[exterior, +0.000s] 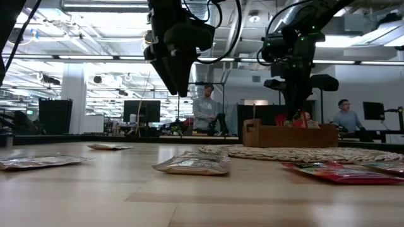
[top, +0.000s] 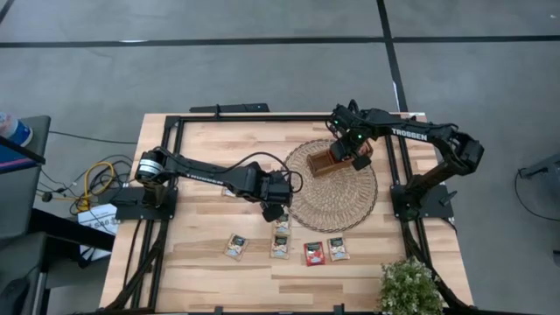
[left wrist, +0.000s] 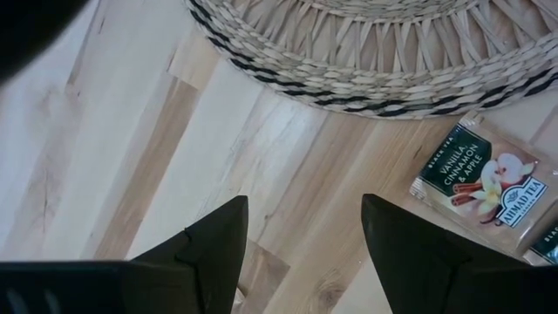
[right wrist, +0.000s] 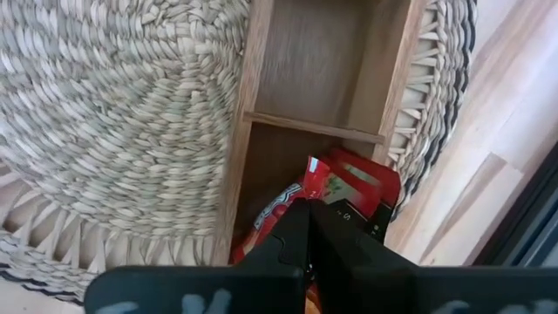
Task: Pick & Place Tea
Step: Put the red tea pack into the middle compartment of the brown organizer
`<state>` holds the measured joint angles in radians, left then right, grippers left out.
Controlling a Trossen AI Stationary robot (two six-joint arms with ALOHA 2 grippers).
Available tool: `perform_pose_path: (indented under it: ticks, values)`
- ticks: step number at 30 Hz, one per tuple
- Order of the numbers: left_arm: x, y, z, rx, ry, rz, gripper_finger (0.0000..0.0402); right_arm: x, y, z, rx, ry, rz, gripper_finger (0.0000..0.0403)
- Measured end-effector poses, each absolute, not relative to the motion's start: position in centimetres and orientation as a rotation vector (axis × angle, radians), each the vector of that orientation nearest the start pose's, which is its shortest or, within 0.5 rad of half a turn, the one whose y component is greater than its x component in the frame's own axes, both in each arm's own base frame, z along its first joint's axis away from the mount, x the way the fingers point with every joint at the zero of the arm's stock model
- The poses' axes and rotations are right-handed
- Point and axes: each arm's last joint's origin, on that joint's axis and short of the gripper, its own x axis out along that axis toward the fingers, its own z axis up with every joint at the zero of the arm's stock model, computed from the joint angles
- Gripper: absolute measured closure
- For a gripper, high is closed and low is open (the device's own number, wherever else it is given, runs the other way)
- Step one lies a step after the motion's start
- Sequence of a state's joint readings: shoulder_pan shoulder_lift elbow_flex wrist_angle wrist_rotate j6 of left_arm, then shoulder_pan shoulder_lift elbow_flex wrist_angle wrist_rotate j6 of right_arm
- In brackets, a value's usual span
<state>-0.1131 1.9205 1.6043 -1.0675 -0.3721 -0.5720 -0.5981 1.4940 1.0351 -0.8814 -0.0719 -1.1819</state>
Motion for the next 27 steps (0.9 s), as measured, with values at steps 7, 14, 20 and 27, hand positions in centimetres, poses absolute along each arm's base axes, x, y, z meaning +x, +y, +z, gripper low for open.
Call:
perform_pose_path:
  ticks: [7, 14, 20, 27]
  values:
    - [37.83, -3.24, 23.93, -0.147, 1.226, 0.584, 0.0184, 22.17, -15.07, 21.79, -0.540, 1.321, 0.331, 0.0403]
    - [37.83, -3.24, 23.94, -0.147, 1.225, 0.583, 0.0184, 22.17, -15.07, 21.79, -0.533, 1.338, 0.307, 0.0392]
    - [37.83, -3.25, 23.94, -0.143, 1.227, 0.579, 0.0184, 22.20, -15.10, 21.80, -0.474, 1.347, 0.247, 0.0336]
    - [37.83, -3.25, 23.94, -0.143, 1.227, 0.579, 0.0184, 22.33, -14.89, 21.84, -0.535, 1.417, 0.196, 0.0289]
